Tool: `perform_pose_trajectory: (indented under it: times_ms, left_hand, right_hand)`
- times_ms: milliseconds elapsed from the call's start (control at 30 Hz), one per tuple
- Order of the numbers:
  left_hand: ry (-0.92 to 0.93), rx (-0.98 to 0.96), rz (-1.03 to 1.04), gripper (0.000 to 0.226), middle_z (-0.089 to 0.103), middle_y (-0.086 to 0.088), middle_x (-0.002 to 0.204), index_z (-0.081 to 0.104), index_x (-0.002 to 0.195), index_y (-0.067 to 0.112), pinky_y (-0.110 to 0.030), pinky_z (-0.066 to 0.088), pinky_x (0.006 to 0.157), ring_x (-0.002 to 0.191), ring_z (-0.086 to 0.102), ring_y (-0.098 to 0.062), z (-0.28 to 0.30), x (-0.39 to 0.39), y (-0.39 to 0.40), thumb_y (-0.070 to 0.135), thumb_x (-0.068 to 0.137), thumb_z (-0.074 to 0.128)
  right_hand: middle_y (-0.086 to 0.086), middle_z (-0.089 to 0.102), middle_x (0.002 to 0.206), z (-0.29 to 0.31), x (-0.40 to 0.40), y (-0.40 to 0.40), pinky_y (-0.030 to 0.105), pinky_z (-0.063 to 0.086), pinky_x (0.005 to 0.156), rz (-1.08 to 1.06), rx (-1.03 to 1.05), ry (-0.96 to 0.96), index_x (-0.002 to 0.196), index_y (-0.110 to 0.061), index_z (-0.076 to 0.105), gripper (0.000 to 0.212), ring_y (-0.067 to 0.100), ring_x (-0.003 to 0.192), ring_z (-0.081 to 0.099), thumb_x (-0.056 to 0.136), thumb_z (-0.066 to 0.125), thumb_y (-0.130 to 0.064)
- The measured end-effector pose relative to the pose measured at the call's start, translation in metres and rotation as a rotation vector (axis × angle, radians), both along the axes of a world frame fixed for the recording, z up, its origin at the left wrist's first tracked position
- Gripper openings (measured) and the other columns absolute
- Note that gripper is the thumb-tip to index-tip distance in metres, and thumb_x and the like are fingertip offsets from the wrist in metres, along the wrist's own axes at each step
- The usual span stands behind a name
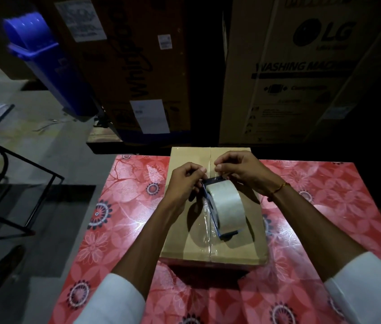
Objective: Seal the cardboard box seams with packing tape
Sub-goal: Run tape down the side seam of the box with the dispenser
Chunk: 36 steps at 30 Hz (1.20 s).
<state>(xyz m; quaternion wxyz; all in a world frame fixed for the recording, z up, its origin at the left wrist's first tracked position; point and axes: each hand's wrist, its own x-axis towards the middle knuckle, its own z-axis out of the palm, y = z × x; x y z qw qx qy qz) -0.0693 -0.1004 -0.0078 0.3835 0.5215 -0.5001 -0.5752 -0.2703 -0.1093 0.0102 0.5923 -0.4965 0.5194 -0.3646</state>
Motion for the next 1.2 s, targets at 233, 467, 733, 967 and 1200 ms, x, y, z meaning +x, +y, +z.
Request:
perform_pose_trajectory:
  times_ms: [233,467,733,967,1200]
  left_hand:
    - [0.049,0.021,-0.035,0.016,0.060,-0.009,0.070,0.064,0.098,-0.002,-0.025,0.042,0.049,0.055,0.054,-0.014,0.003,0.011,-0.003,0.013,0.094,0.065]
    - [0.093,0.041,-0.144,0.010,0.063,-0.009,0.071,0.065,0.094,0.002,-0.032,0.045,0.056,0.061,0.057,-0.020,0.006,0.020,-0.009,0.012,0.092,0.067]
    - [0.118,0.066,-0.124,0.011,0.061,-0.015,0.077,0.065,0.096,0.000,-0.028,0.045,0.051,0.056,0.057,-0.018,0.002,0.029,-0.016,0.010,0.096,0.063]
    - [-0.001,0.161,-0.215,0.042,0.060,-0.003,0.075,0.067,0.104,0.002,-0.023,0.043,0.053,0.061,0.051,-0.012,0.020,0.015,-0.016,0.042,0.097,0.057]
    - [-0.195,0.088,-0.276,0.033,0.061,-0.009,0.080,0.064,0.105,0.001,-0.024,0.042,0.045,0.059,0.051,-0.017,0.026,0.007,-0.014,0.032,0.094,0.066]
  right_hand:
    - [0.017,0.064,0.094,-0.002,0.008,0.005,0.029,0.050,0.070,-0.028,-0.089,0.049,0.104,0.002,0.066,0.010,0.027,0.085,0.057,0.094,0.062,0.000]
    - [0.012,0.064,0.093,-0.007,0.014,0.006,0.032,0.049,0.071,-0.041,-0.123,0.071,0.093,-0.011,0.071,0.020,0.024,0.082,0.056,0.095,0.056,0.001]
    - [0.020,0.061,0.089,-0.012,0.016,0.008,0.046,0.045,0.077,-0.082,-0.095,-0.007,0.090,-0.003,0.069,0.014,0.030,0.083,0.055,0.097,0.057,-0.001]
    - [0.018,0.063,0.089,-0.012,0.015,0.009,0.046,0.044,0.077,-0.074,-0.102,-0.042,0.092,-0.003,0.069,0.013,0.030,0.084,0.056,0.097,0.057,-0.002]
    - [0.025,0.062,0.093,-0.010,0.016,0.010,0.040,0.047,0.074,-0.072,-0.134,-0.016,0.091,-0.007,0.070,0.015,0.028,0.084,0.056,0.098,0.057,-0.005]
